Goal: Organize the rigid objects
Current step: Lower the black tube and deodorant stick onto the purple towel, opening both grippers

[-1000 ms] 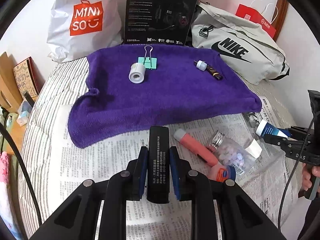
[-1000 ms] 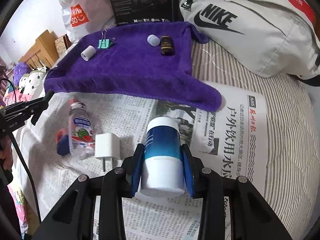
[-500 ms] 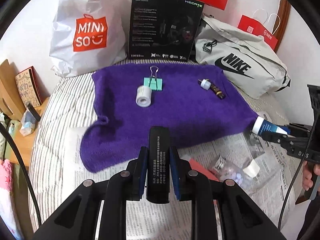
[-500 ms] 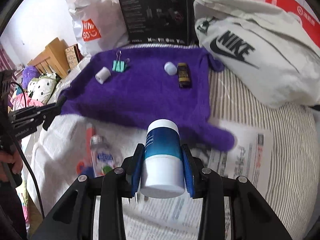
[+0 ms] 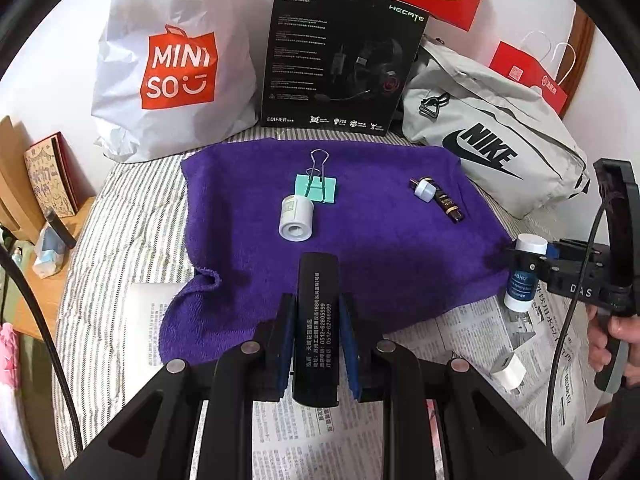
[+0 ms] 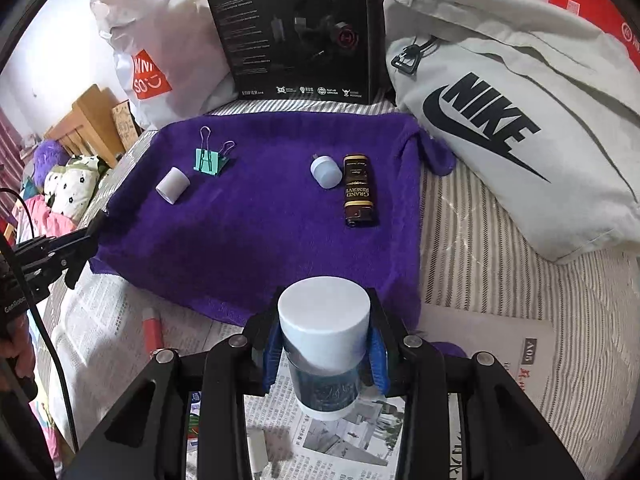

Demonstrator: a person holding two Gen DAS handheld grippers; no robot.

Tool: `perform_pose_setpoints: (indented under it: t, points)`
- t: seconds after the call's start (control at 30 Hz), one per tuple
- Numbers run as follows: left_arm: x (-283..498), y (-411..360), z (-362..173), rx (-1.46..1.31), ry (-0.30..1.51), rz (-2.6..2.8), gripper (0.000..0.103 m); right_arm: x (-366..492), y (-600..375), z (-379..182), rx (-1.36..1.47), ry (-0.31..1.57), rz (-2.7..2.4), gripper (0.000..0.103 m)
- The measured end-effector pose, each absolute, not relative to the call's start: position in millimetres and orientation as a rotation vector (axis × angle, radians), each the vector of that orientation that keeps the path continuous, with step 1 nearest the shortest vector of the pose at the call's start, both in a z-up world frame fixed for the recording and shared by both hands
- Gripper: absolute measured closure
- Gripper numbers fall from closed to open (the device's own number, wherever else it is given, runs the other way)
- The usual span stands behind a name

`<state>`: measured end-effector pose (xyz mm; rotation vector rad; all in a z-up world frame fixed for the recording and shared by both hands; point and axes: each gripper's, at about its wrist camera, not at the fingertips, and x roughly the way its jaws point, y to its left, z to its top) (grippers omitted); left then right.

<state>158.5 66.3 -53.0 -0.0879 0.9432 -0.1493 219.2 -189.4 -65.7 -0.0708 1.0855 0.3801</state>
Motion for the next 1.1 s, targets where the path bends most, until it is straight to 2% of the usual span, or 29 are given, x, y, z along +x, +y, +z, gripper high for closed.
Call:
perform_pose_setpoints:
  t: [0.33,0.6,1.1]
  points:
    - [168,69,-54,-0.091,0.945,-0.157,0.082,238,-189,-43,-0.029,1.052,0.408,0.067]
    - [183,80,-56,-0.123,0.952,-0.144,0.082,276,-180,-69,-0.082,1.125,0.377,0.067]
    - [211,78,-75,-0.114,0.996,-0.119,0.082,297,-154,-107,-0.202,1.225,0.4,0.066]
